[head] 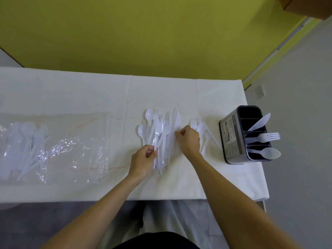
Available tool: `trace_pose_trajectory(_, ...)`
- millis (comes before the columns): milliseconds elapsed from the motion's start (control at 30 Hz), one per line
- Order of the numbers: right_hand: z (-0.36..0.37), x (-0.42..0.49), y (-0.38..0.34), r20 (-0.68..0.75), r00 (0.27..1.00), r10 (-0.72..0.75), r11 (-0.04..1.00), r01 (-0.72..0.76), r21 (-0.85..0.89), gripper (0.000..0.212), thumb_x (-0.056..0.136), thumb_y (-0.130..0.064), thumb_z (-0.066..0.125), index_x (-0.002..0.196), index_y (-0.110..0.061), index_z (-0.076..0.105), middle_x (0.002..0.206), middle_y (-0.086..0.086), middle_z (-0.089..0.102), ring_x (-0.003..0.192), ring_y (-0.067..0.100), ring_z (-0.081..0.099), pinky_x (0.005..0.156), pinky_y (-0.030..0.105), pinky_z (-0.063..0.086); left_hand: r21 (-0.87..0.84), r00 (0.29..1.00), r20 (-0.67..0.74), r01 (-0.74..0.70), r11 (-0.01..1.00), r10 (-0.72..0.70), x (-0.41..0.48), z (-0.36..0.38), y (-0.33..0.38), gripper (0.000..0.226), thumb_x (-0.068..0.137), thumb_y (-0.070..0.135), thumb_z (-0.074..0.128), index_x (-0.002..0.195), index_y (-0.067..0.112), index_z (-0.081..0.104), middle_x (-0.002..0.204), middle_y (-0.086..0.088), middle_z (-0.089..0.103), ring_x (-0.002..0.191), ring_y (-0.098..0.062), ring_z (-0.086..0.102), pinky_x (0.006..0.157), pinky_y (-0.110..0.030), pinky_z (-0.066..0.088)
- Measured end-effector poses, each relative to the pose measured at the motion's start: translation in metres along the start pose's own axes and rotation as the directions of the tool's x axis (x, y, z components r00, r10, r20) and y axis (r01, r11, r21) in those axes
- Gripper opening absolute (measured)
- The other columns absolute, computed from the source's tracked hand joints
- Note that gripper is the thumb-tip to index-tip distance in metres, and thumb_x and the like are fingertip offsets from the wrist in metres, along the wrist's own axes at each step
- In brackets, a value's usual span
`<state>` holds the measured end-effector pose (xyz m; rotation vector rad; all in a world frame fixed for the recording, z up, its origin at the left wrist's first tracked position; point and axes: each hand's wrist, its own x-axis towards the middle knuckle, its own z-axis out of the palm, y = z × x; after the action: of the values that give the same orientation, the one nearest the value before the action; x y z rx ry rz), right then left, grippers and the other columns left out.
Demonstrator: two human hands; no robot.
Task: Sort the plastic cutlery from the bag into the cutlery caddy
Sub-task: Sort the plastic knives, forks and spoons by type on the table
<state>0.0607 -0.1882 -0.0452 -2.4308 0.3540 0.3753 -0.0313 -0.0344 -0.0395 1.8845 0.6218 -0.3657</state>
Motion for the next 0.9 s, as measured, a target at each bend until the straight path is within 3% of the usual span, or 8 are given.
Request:
trace_pose_trajectory(100, 0.006, 0.005, -0.01, 0.024, 0.993, 0.118, 0.987, -0.119, 0.108, 0.05, 0.089, -0.033, 0.067, 0.055, -0.015, 0.035, 0.048, -0.002, 0.034, 0.042, 0.014, 0.032, 0.045, 0.023, 0.026, 0.021, 1.0, -0.008, -0.001, 1.0, 0.001, 0.0, -0.001, -0.001, 0.012, 0.092, 0.024, 0.06, 0.099, 0.018, 0.067, 0.09, 0.006, 0.069, 0.085, -0.011, 0.065, 0.084, -0.03, 0.055)
trace_pose_trajectory(200, 0.002, 0.009, -0.01, 0.05, 0.99, 0.134, 0.988, -0.137, 0.069, 0.051, 0.088, -0.02, 0.065, 0.05, -0.015, 0.032, 0.045, -0.001, 0.031, 0.042, 0.018, 0.037, 0.045, 0.022, 0.028, 0.018, 1.0, -0.007, 0.003, 1.0, -0.003, 0.001, -0.002, -0.002, 0.013, 0.091, 0.024, 0.061, 0.1, 0.018, 0.068, 0.09, 0.006, 0.069, 0.086, -0.012, 0.065, 0.086, -0.031, 0.055)
trace_pose_trajectory(300, -0.008, 0.011, -0.004, 0.099, 0.981, 0.166, 0.985, -0.171, 0.038, 0.035, 0.082, -0.008, 0.058, 0.05, -0.013, 0.045, 0.047, 0.003, 0.047, 0.05, 0.021, 0.051, 0.048, 0.022, 0.039, 0.004, 1.0, 0.0, -0.002, 1.0, 0.002, 0.0, -0.003, -0.002, 0.014, 0.092, 0.023, 0.06, 0.101, 0.017, 0.068, 0.091, 0.005, 0.069, 0.087, -0.012, 0.065, 0.086, -0.031, 0.054)
trace_pose_trajectory(367, -0.018, 0.013, 0.005, 0.146, 0.972, 0.185, 0.978, -0.197, 0.07, 0.025, 0.08, -0.011, 0.06, 0.056, -0.007, 0.06, 0.054, 0.008, 0.063, 0.056, 0.021, 0.062, 0.062, 0.026, 0.055, 0.006, 1.0, 0.002, -0.007, 1.0, 0.007, -0.001, -0.002, 0.001, 0.014, 0.093, 0.021, 0.057, 0.102, 0.017, 0.067, 0.094, 0.004, 0.069, 0.089, -0.013, 0.065, 0.081, -0.026, 0.053)
trace_pose_trajectory(500, -0.036, 0.011, 0.009, 0.236, 0.96, 0.153, 0.868, -0.244, 0.431, 0.009, 0.082, -0.006, 0.067, 0.076, -0.007, 0.06, 0.074, 0.015, 0.07, 0.059, 0.019, 0.068, 0.065, 0.026, 0.06, -0.028, 1.0, 0.002, 0.003, 1.0, -0.003, -0.001, -0.002, 0.012, 0.013, 0.098, 0.018, 0.047, 0.104, 0.014, 0.058, 0.099, -0.003, 0.067, 0.089, -0.016, 0.064, 0.065, -0.016, 0.045)
trace_pose_trajectory(600, -0.047, 0.004, 0.0, 0.403, 0.915, -0.012, 0.754, -0.257, 0.605, 0.015, 0.081, -0.001, 0.072, 0.088, -0.004, 0.059, 0.089, 0.022, 0.073, 0.078, 0.031, 0.073, 0.08, 0.038, 0.061, -0.061, 0.997, 0.073, 0.009, 0.998, -0.005, 0.002, 0.004, 0.021, 0.016, 0.101, 0.016, 0.036, 0.11, 0.012, 0.048, 0.109, 0.0, 0.063, 0.098, -0.018, 0.061, 0.073, -0.023, 0.049)
trace_pose_trajectory(767, -0.043, -0.006, -0.014, 0.458, 0.881, -0.115, 0.832, -0.166, 0.529, 0.017, 0.081, -0.019, 0.078, 0.077, -0.014, 0.062, 0.082, 0.005, 0.072, 0.075, 0.016, 0.067, 0.068, 0.024, 0.053, -0.007, 0.983, 0.184, -0.023, 1.0, 0.024, 0.003, 0.016, 0.033, 0.019, 0.101, 0.016, 0.033, 0.117, 0.013, 0.044, 0.11, 0.004, 0.065, 0.09, -0.016, 0.056, 0.063, -0.021, 0.043)
trace_pose_trajectory(900, -0.032, -0.005, -0.012, 0.335, 0.942, -0.01, 0.861, -0.162, 0.482, 0.029, 0.082, -0.041, 0.075, 0.081, -0.013, 0.066, 0.078, -0.002, 0.068, 0.07, 0.012, 0.065, 0.061, 0.023, 0.049, -0.049, 0.983, 0.182, 0.046, 0.998, -0.037, 0.004, 0.016, 0.029, 0.024, 0.1, 0.011, 0.035, 0.118, 0.016, 0.049, 0.109, 0.003, 0.066, 0.091, -0.013, 0.057, 0.062, -0.019, 0.044)
